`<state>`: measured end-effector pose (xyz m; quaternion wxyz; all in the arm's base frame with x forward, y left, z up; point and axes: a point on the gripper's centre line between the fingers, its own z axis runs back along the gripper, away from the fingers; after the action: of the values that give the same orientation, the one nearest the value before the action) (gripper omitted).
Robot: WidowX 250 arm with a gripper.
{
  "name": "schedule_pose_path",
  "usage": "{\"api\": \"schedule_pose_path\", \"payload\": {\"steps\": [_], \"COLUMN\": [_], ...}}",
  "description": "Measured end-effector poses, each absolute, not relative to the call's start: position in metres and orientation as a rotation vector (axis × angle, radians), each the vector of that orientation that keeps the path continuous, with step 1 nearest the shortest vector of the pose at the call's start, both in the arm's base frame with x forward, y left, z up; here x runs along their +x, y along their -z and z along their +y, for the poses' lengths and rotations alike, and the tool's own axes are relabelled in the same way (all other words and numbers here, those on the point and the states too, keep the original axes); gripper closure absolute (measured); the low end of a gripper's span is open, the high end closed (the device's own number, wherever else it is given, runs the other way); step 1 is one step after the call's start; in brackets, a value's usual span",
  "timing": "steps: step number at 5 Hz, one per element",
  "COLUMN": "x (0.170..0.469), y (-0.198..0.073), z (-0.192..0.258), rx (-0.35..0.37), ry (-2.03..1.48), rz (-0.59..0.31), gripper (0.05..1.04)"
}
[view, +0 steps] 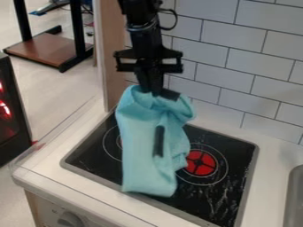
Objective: Fold the cloth from the top left corner to the bottom right corner
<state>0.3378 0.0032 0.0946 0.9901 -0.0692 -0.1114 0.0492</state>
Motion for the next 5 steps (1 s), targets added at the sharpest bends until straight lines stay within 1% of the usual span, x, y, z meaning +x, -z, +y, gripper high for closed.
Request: {"api": "schedule_pose_path", "payload": {"steps": [1, 2, 3, 4, 5], "x": [0.310, 0.289, 0.275, 0.275, 0.276], "y": [-0.085, -0.066, -0.044, -0.030, -0.020], "z": [-0.001, -0.001, -0.003, 0.001, 0.004], "rx": [-0.126, -0.112, -0.076, -0.038, -0.025], "ry": [-0.027, 0.005, 0.067, 0.075, 0.063], "rz": [-0.199, -0.166, -0.177, -0.178, -0.164], "gripper": [1.030, 1.030, 1.030, 1.030, 1.007]}}
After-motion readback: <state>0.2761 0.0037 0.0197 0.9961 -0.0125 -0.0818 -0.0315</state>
